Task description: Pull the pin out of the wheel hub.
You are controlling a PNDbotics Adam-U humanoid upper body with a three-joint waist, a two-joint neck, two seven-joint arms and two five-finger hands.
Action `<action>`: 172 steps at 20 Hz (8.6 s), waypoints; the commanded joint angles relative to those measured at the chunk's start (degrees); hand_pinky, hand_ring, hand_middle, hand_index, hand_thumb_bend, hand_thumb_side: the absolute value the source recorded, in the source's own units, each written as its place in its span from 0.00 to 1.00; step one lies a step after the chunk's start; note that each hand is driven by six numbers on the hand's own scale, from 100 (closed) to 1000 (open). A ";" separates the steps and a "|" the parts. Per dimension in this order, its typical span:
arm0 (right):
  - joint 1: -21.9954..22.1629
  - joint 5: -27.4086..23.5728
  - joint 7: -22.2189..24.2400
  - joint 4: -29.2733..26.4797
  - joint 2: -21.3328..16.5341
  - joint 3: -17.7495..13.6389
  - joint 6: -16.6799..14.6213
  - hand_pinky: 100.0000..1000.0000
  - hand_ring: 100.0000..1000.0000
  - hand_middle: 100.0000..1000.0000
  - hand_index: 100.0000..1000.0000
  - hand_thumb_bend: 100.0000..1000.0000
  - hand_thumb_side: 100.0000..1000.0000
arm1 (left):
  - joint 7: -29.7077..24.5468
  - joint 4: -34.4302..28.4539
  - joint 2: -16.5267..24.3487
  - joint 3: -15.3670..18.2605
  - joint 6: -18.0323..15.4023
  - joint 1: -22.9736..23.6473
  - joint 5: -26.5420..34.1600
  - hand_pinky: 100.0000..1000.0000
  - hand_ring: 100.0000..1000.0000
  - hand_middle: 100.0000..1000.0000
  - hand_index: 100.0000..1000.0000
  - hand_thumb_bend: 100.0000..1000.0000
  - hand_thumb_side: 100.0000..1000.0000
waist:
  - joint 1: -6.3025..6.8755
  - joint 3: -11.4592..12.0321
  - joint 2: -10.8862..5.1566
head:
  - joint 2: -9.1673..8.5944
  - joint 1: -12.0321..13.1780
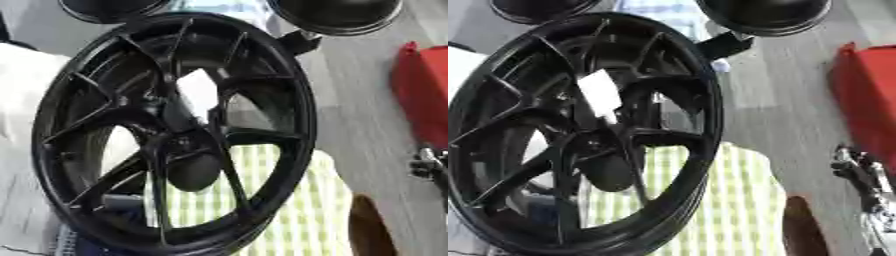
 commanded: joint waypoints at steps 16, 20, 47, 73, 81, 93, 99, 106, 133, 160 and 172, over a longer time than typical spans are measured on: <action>1.26 -3.97 2.74 2.38 -2.56 -1.24 -4.85 0.63 0.61 0.57 0.71 0.09 0.48 | -0.90 -2.84 -1.16 -0.65 1.55 -2.21 -0.83 0.76 0.87 0.50 0.66 0.55 0.44 | -2.12 2.39 -1.23 | -1.28 0.27; 2.05 -2.35 3.94 -1.55 -4.39 -1.30 -4.59 0.64 0.63 0.59 0.73 0.08 0.46 | -0.71 -2.73 -0.85 -0.54 1.61 -1.92 -1.40 0.76 0.87 0.50 0.66 0.55 0.44 | -2.73 2.31 -2.01 | -1.38 2.04; -5.58 17.01 10.13 -39.14 -46.76 5.78 1.27 0.78 0.74 0.68 0.77 0.47 0.25 | -2.47 -1.85 2.94 0.25 0.29 0.95 -6.39 0.77 0.89 0.52 0.68 0.56 0.45 | -6.00 -0.78 -4.98 | 0.84 0.78; -49.57 21.89 53.03 -20.24 -21.50 29.16 -10.41 0.82 0.80 0.76 0.81 0.45 0.27 | -2.05 -1.19 5.38 0.45 1.52 4.34 -7.21 0.77 0.89 0.52 0.68 0.55 0.45 | -8.17 -2.31 -8.16 | 4.45 0.99; -49.77 21.23 56.94 -21.57 -15.14 30.68 -12.22 0.81 0.80 0.76 0.82 0.45 0.25 | -1.87 -1.22 5.48 0.67 1.78 4.95 -7.75 0.77 0.89 0.52 0.68 0.55 0.45 | -8.38 -2.93 -9.07 | 4.44 -0.09; -48.39 27.30 58.14 -23.21 -5.02 30.88 -11.09 0.79 0.79 0.75 0.81 0.43 0.24 | -2.30 -0.87 5.82 0.60 2.03 5.74 -7.81 0.77 0.89 0.52 0.68 0.54 0.46 | -8.78 -3.26 -9.77 | 3.05 0.07; -46.73 32.59 54.71 -24.86 -3.77 31.37 -10.58 0.77 0.77 0.74 0.80 0.42 0.25 | -2.47 -0.48 6.18 0.63 2.39 5.94 -8.17 0.77 0.89 0.53 0.68 0.54 0.46 | -9.09 -3.50 -10.23 | 2.90 0.94; -46.17 33.73 54.08 -25.86 -2.82 32.04 -9.76 0.77 0.77 0.75 0.80 0.43 0.26 | -2.88 -0.28 6.21 0.52 2.67 5.77 -8.19 0.77 0.90 0.53 0.68 0.54 0.46 | -9.02 -3.29 -10.09 | 2.91 0.87; -45.30 39.49 53.61 -19.64 0.15 33.57 -1.18 0.66 0.65 0.64 0.74 0.40 0.19 | -4.67 -0.47 5.23 -0.67 2.67 4.17 -8.01 0.77 0.90 0.53 0.68 0.52 0.47 | -7.81 -0.72 -7.22 | 3.18 -2.85; -44.89 39.58 51.86 -17.76 -0.11 33.77 0.59 0.64 0.63 0.56 0.68 0.36 0.15 | -5.59 -0.49 4.48 -1.37 2.73 2.92 -8.41 0.77 0.90 0.53 0.68 0.51 0.48 | -7.54 0.92 -5.91 | 2.50 -3.43; -44.84 37.96 51.59 -17.74 -0.33 33.78 1.96 0.63 0.60 0.48 0.61 0.25 0.10 | -5.74 -0.43 4.45 -1.47 2.80 2.73 -8.60 0.78 0.90 0.53 0.68 0.50 0.49 | -7.65 1.11 -6.07 | 2.52 -3.63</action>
